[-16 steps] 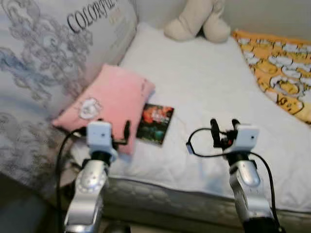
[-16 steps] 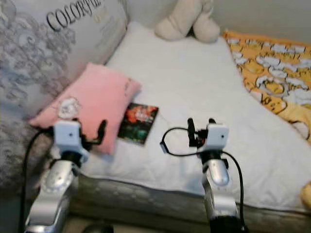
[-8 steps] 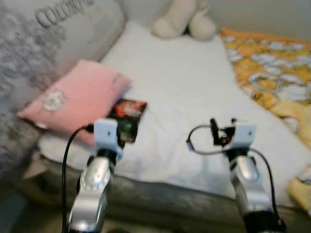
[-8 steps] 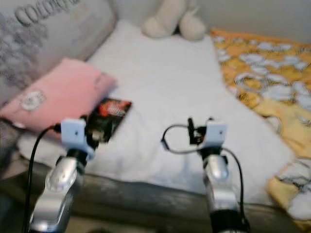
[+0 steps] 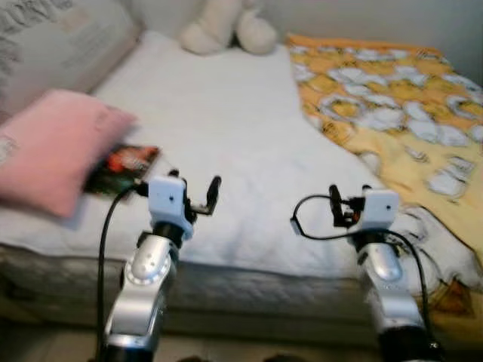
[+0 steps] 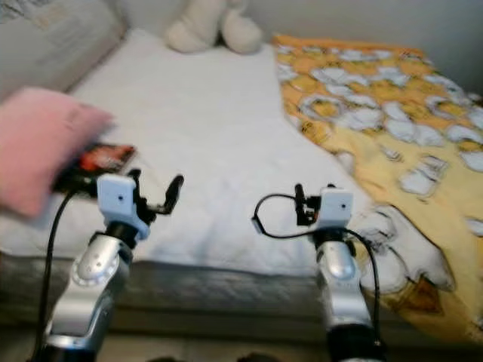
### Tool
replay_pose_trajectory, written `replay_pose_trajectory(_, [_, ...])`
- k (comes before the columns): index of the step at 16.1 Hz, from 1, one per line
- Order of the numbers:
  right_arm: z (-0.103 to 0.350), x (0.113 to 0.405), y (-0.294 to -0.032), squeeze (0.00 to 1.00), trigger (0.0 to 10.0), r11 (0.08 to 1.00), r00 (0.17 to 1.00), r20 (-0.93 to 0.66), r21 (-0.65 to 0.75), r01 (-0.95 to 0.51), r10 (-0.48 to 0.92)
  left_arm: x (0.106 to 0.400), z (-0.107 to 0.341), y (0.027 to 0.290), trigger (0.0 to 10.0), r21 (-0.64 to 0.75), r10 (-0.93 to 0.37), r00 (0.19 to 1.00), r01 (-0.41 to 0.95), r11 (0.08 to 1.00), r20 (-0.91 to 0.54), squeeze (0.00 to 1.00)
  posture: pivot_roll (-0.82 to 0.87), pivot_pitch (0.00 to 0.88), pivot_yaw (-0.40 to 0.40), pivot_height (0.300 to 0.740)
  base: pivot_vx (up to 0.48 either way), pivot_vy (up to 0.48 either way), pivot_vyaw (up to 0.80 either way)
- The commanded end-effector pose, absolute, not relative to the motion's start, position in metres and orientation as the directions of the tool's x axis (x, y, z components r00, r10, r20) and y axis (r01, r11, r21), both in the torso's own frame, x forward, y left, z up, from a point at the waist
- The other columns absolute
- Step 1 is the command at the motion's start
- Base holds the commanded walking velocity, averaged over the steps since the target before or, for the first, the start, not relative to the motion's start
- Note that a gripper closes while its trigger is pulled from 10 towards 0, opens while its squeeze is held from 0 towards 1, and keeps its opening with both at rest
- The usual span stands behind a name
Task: Clean up the room
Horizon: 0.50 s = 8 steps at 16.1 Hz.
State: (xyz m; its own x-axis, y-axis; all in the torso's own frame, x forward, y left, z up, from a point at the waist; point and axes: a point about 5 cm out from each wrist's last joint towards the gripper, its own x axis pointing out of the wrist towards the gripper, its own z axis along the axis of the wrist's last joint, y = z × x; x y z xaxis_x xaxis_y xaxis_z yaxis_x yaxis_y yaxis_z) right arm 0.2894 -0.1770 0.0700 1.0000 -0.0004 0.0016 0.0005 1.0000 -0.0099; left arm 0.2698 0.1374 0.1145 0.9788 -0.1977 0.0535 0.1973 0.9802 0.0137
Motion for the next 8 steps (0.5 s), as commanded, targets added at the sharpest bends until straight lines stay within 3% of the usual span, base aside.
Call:
replay_pose_trajectory(1, [0.0785,0.2941,-0.1725,0.00,10.0,0.999,0.999,0.037,-0.026,-0.021,0.022,0.2710,0.1164,0.1389,10.0,0.009,-0.197,0.979,0.197,0.980,0.060,0.00,0.00,0.000,0.021,0.715,0.000,-0.454,0.00])
replay_pose_trajectory(5, [0.0743,0.2960,-0.1761,0.00,10.0,1.000,1.000,0.006,-0.019,0.004,-0.004,0.2724,0.1161,0.1391,10.0,0.007,-0.204,0.977,0.204,0.979,0.057,0.00,0.00,0.000,0.024,0.715,0.000,-0.445,0.00])
replay_pose_trajectory(7, [0.0739,0.2998,-0.1787,0.00,10.0,1.000,1.000,-0.011,-0.015,0.023,-0.024,0.2767,0.1154,0.1406,10.0,0.015,-0.208,0.977,0.207,0.978,0.046,0.00,0.00,0.000,0.022,0.715,0.298,-0.366,0.00])
replay_pose_trajectory(8, [0.0736,0.3001,-0.1793,0.00,10.0,1.000,1.000,-0.014,-0.019,0.023,-0.023,0.2783,0.1138,0.1408,10.0,0.009,-0.210,0.977,0.210,0.978,0.029,0.00,0.00,0.000,0.021,0.715,0.480,0.000,0.00])
